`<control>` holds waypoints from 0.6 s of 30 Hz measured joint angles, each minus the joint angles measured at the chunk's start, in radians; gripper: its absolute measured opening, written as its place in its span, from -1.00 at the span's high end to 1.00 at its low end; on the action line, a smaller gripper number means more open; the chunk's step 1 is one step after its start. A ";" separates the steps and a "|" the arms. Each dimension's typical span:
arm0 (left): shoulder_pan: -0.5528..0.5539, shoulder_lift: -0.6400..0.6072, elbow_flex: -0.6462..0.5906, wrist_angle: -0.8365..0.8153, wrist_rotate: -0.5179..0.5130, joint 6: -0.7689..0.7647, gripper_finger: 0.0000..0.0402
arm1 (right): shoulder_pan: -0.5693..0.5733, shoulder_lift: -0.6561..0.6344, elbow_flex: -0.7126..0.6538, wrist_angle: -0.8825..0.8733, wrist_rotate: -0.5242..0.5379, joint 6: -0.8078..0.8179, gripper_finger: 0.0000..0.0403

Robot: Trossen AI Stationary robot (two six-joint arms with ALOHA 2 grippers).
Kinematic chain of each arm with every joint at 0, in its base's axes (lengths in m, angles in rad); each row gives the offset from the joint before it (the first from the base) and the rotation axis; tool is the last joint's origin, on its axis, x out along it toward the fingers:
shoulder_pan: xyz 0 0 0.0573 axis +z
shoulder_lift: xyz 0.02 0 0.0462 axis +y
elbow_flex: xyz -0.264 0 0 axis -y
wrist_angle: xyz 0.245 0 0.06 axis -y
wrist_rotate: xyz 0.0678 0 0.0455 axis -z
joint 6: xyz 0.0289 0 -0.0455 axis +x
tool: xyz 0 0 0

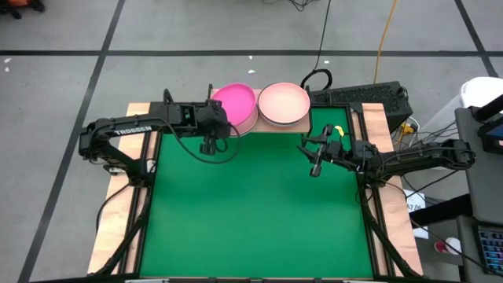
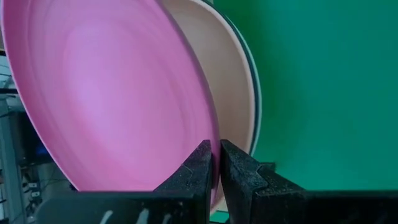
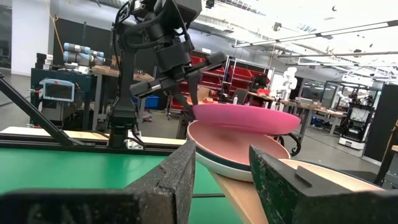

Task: Place and stack plates onto a shelf
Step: Stack the pink plate on the left beige plate

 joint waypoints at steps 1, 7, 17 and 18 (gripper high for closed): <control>0.000 0.000 0.000 -0.007 0.002 -0.002 0.85 | 0.000 0.000 0.000 0.000 0.000 0.000 0.34; 0.002 0.000 0.000 -0.022 0.007 -0.008 0.85 | 0.000 0.000 0.000 0.000 0.000 0.000 0.34; 0.012 0.000 0.000 -0.016 0.007 -0.048 0.84 | 0.000 0.000 0.000 0.000 0.000 0.000 0.34; 0.013 0.000 0.000 -0.016 0.008 -0.054 0.84 | 0.000 0.000 0.000 0.000 0.000 0.000 0.34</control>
